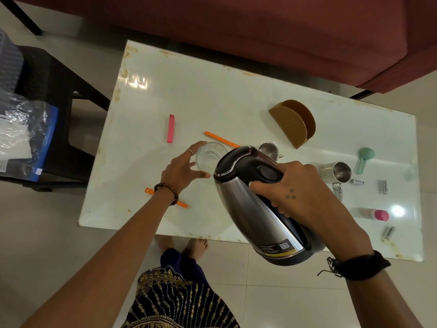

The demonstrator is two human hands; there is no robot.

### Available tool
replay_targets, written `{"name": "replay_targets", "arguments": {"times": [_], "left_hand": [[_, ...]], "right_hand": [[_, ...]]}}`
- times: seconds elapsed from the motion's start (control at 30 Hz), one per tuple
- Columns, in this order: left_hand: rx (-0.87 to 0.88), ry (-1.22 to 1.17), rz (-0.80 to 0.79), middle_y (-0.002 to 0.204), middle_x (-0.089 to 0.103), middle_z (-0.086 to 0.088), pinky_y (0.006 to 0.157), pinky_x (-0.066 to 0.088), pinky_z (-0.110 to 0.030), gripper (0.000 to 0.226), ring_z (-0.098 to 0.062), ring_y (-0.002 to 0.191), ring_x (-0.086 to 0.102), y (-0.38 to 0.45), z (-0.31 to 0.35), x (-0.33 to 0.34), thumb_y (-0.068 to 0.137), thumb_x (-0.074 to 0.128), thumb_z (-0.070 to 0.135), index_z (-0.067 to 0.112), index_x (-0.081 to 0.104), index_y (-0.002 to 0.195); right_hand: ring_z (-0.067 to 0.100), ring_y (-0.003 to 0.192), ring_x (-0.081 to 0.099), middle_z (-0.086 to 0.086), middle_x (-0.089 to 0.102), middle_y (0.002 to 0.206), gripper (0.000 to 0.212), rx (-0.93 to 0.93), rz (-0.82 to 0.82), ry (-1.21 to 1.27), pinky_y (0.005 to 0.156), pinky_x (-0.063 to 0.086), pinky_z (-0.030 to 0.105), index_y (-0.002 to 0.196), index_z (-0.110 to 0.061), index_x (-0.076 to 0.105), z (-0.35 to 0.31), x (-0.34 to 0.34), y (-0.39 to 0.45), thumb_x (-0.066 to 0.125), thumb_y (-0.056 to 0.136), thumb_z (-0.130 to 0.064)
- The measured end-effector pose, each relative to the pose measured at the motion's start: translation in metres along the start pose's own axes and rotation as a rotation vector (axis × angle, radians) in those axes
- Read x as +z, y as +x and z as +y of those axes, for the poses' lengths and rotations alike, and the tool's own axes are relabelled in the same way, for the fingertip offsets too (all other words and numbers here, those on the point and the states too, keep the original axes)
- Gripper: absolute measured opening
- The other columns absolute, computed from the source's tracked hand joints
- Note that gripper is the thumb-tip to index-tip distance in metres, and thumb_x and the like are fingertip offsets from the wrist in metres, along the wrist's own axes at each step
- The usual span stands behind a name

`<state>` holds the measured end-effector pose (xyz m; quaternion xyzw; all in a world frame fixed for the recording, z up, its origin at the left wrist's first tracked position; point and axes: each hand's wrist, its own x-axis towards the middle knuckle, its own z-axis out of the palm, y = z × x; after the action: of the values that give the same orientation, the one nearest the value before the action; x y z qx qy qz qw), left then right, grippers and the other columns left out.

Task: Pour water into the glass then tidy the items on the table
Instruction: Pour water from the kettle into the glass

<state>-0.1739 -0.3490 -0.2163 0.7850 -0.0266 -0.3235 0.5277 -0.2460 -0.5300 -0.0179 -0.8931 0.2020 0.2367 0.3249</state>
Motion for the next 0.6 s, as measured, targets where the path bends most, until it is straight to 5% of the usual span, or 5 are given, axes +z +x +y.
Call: {"name": "replay_targets", "arguments": {"times": [0.3, 0.6], "left_hand": [[-0.008, 0.043, 0.018, 0.137, 0.049, 0.009, 0.098, 0.048, -0.042, 0.080, -0.023, 0.117, 0.057, -0.0027, 0.0033, -0.0015, 0.068, 0.079, 0.014, 0.038, 0.038, 0.132], [0.009, 0.060, 0.032, 0.136, 0.050, 0.009, 0.100, 0.045, -0.049, 0.081, -0.019, 0.120, 0.053, -0.0034, 0.0029, -0.0009, 0.067, 0.080, 0.015, 0.039, 0.039, 0.132]], "right_hand": [[0.016, 0.051, 0.056, 0.001, 0.058, 0.056, 0.029, 0.003, -0.004, -0.002, 0.052, 0.046, 0.023, 0.077, -0.011, 0.063, -0.0021, 0.0001, 0.0004, 0.064, 0.070, -0.039], [0.016, 0.049, 0.053, 0.001, 0.057, 0.056, 0.029, 0.002, -0.006, 0.008, 0.051, 0.046, 0.024, 0.078, -0.010, 0.063, -0.0037, 0.0017, 0.0029, 0.064, 0.071, -0.038]]}}
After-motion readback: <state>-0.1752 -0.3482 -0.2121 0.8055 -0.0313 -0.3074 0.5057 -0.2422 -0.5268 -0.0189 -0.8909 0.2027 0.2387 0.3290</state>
